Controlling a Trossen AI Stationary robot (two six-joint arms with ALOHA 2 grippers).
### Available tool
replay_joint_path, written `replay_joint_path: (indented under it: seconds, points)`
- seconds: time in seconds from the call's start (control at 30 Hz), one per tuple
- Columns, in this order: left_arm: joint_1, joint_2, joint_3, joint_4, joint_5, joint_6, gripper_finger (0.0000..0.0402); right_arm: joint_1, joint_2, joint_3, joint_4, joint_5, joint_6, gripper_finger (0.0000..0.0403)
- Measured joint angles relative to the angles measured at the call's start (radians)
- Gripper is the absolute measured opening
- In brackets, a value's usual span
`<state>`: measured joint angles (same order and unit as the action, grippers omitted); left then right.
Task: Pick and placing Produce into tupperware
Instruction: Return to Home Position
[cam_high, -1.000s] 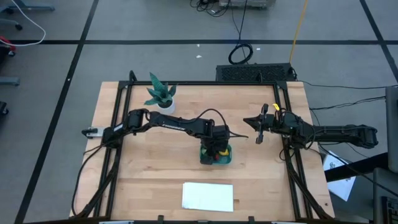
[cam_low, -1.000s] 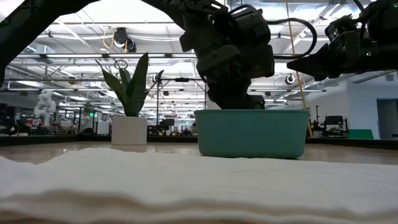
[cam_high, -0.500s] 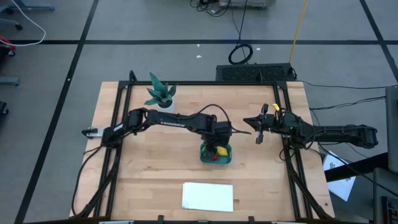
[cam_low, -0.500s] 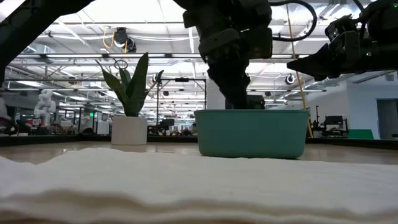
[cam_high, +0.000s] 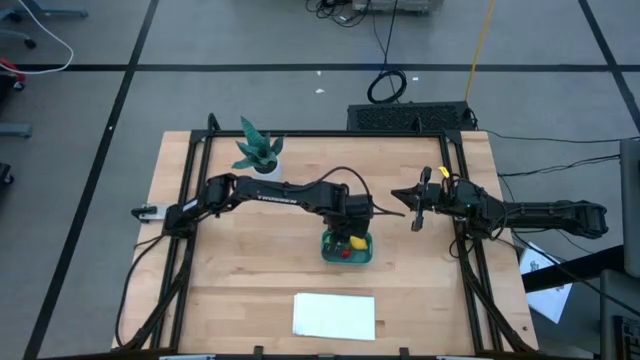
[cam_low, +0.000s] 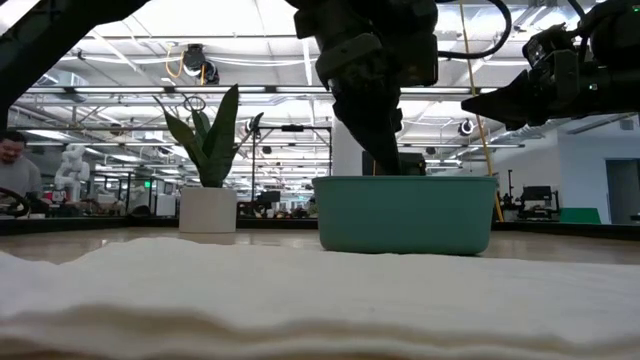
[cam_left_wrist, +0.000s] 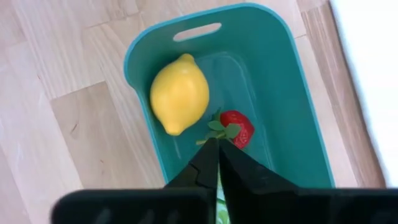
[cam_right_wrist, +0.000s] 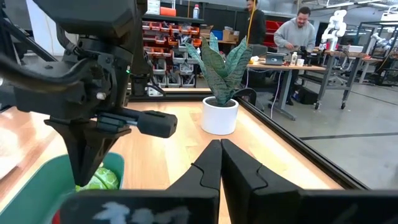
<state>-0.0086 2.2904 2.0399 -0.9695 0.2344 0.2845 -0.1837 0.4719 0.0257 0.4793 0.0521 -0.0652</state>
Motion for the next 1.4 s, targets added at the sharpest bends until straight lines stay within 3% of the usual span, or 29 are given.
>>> replay_joint_path:
  seconds: [0.3,0.47,0.67,1.1,1.4]
  points:
    - [0.001,0.0,0.0,0.001,-0.002,0.0,0.0005,0.0,0.0,0.0,0.0,0.0,0.0,0.0]
    - [-0.002,-0.029,-0.002,-0.081,-0.133,0.051,0.0004,0.0,0.0,0.0,-0.001,0.0,0.0,0.0]
    - [-0.001,-0.161,-0.002,-0.188,-0.257,0.05,0.0002,0.0,0.0,0.0,0.002,0.0,-0.001,0.0]
    - [0.042,-0.512,-0.001,-0.141,-0.272,-0.002,0.0001,0.0,0.0,0.0,0.009,0.0,0.0,0.0]
    - [0.042,-0.638,-0.002,-0.111,-0.324,-0.004,0.0,0.0,0.002,0.0,0.007,0.0,0.001,0.0]
